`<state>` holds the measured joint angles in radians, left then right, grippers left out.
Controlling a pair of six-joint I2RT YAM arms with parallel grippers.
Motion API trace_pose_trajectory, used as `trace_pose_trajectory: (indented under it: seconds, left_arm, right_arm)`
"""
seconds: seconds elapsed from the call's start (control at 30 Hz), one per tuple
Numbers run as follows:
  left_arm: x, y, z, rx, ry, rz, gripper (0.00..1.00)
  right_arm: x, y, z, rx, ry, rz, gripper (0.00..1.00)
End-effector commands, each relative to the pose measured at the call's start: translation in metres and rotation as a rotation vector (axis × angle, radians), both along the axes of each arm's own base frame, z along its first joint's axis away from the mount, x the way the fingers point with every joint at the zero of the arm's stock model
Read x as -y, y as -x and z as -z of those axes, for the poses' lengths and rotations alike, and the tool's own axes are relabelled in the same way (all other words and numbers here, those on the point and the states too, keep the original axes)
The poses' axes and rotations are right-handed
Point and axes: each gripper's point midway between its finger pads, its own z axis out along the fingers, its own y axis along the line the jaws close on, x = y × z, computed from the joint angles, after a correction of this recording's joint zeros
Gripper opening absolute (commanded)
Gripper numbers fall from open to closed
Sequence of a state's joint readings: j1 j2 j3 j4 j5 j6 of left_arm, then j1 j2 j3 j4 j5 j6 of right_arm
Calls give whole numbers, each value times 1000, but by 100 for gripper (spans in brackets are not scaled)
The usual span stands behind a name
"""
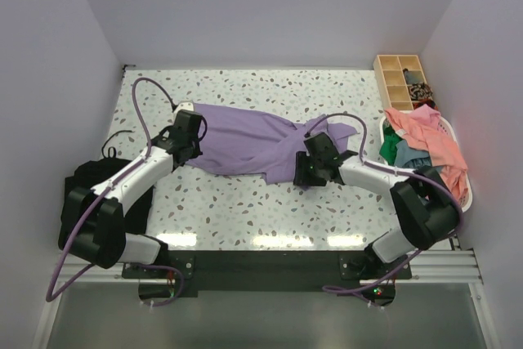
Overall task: Fold and stack the t-shirts
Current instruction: Flatten out the tshirt
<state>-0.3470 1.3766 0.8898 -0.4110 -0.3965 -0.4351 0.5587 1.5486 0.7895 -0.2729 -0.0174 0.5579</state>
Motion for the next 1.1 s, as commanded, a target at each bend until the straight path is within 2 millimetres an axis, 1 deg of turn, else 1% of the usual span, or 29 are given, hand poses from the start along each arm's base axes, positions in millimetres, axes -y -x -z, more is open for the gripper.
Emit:
trace_pose_trajectory:
  seconds: [0.0,0.1,0.17,0.27,0.4,0.47,0.5,0.53,0.57,0.6,0.63,0.67,0.73,0.77,0.8,0.83,0.87,0.9,0.93,0.97,1.0,1.03,1.07]
  left_arm:
    - [0,-7,-4,32,23,-16,13]
    - [1,-7,-6,33,23,-14,13]
    - [1,-7,-6,33,26,-12,13]
    - [2,-6,-3,24,29,-7,13]
    - [6,-7,-3,24,42,6,12]
    - [7,-6,-2,19,48,12,12]
    - [8,-6,-2,17,48,15,12]
    - [7,-5,-2,16,48,15,12]
    - [7,-4,-3,18,50,16,12]
    - [8,-5,-3,21,50,17,12]
    - [8,-5,-4,22,52,18,12]
    - [8,-5,-4,21,52,20,12]
    - [9,-5,-7,25,53,28,11]
    - [10,-6,-9,30,55,32,11]
    - [11,-7,-10,32,60,39,11]
    - [12,-8,-12,36,62,43,10]
    - [13,-10,-15,43,64,46,10]
    - [13,-11,-18,51,66,49,10]
    - [15,-15,-25,68,71,51,10]
    - [17,-21,-34,101,83,52,10]
    - [22,-26,-40,125,102,63,10]
    - [27,-35,-52,161,120,73,10]
    - [32,-44,-61,198,139,81,11]
  right_arm:
    - [42,79,42,-274,156,16,50]
    - [51,96,42,-308,173,30,50]
    - [59,113,42,-348,185,45,50]
    - [60,135,36,-386,145,58,51]
    - [75,155,29,-399,174,119,53]
    - [81,174,30,-448,171,130,52]
    - [77,177,24,-432,144,144,52]
    - [84,185,20,-435,164,156,52]
    - [86,186,16,-417,164,162,52]
    - [84,181,5,-358,125,167,52]
    - [92,185,-1,-355,148,178,53]
    - [91,170,-19,-283,146,192,53]
    - [94,156,-43,-190,139,204,55]
    - [92,136,-63,-96,128,225,56]
    - [89,128,-71,-60,117,221,57]
    - [85,115,-77,-22,118,226,57]
    - [84,95,-94,52,122,250,57]
    - [82,84,-100,88,135,241,57]
    - [77,67,-101,109,168,247,57]
    - [72,48,-118,165,167,266,57]
    - [75,31,-120,204,215,264,59]
    - [65,8,-137,251,190,267,59]
    - [70,-8,-124,211,242,286,58]
